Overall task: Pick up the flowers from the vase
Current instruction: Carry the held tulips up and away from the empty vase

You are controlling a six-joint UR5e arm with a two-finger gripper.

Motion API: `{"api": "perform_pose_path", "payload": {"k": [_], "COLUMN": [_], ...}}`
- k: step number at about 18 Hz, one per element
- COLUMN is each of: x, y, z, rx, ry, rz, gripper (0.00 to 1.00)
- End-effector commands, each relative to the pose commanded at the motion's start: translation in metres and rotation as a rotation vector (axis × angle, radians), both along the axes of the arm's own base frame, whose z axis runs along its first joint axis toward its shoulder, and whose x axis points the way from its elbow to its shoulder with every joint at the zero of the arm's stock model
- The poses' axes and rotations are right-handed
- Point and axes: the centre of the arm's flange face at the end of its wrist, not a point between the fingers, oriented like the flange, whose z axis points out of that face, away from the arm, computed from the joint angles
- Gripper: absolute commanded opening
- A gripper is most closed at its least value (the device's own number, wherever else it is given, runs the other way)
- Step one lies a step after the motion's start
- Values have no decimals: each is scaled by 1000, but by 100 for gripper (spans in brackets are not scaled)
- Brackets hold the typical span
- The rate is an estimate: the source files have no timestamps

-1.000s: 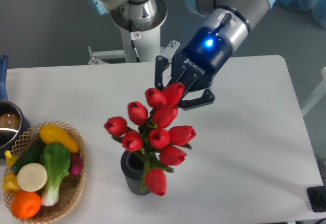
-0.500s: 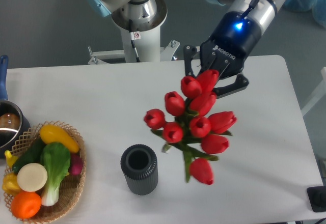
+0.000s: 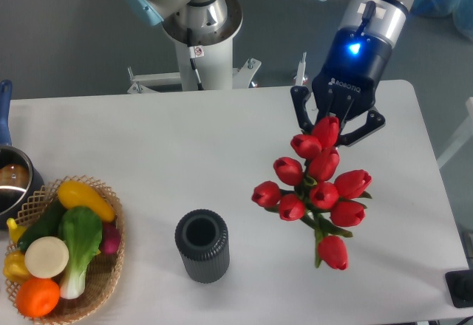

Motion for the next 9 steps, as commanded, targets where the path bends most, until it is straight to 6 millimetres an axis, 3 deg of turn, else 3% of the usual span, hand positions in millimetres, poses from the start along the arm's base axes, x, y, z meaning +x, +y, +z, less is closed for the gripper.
{"api": "perform_pose_path", "payload": {"k": [6,9], "x": [10,24], "y": [-15,-7], "z": [3,4], "rx": [-280,-396], "ry": [92,99], "rz": [128,135], "gripper": [0,0]}}
